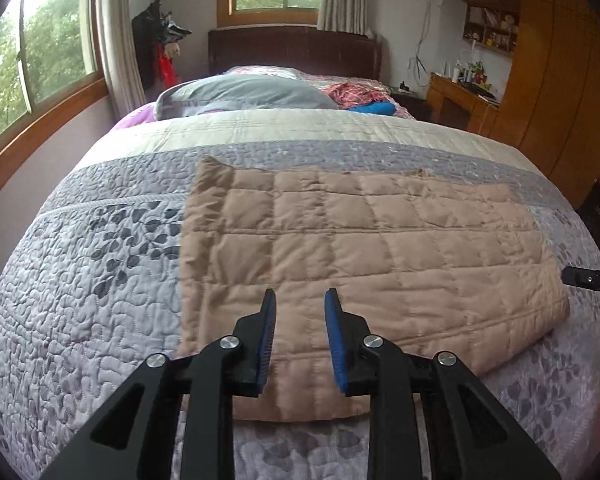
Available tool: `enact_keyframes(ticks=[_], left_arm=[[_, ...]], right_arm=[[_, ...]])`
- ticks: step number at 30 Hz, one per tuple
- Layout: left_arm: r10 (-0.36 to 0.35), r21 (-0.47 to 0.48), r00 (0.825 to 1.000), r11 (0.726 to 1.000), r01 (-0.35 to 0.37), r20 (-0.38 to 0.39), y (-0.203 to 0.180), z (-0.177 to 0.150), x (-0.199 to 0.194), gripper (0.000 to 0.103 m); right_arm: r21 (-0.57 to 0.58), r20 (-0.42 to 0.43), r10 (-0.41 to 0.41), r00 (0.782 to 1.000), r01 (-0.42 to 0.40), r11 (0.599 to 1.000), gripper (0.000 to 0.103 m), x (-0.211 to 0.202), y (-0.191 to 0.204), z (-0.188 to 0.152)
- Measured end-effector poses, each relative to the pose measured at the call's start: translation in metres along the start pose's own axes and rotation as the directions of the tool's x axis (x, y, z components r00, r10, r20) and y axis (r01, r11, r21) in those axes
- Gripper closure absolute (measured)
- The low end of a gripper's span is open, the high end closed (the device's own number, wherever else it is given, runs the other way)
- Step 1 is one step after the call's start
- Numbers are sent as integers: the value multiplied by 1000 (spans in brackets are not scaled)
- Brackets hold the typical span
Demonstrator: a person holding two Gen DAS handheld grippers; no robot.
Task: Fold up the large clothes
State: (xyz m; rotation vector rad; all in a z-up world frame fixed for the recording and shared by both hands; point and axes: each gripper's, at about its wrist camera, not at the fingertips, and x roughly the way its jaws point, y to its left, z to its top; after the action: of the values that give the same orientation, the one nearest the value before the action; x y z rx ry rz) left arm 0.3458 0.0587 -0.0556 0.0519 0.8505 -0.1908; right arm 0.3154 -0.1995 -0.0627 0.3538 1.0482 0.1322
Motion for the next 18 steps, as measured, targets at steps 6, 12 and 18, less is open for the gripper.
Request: enact_keyframes(ticks=[6,12,18], left_arm=[[-23,-12,999,1000,22,-40,-21,-11,25,78],[-42,-22,992,999,39,-115,-14,-31,65,77],[-24,-33,993,999,20,-119,-15,-29,62,77]], right_arm=[[-42,-17,-40,999,39,998,81,29,26,-9],[-48,-72,-104,992,101,994,84,73,20,-18],[-60,-58,-117,991,113,992,84,83,18,-20]])
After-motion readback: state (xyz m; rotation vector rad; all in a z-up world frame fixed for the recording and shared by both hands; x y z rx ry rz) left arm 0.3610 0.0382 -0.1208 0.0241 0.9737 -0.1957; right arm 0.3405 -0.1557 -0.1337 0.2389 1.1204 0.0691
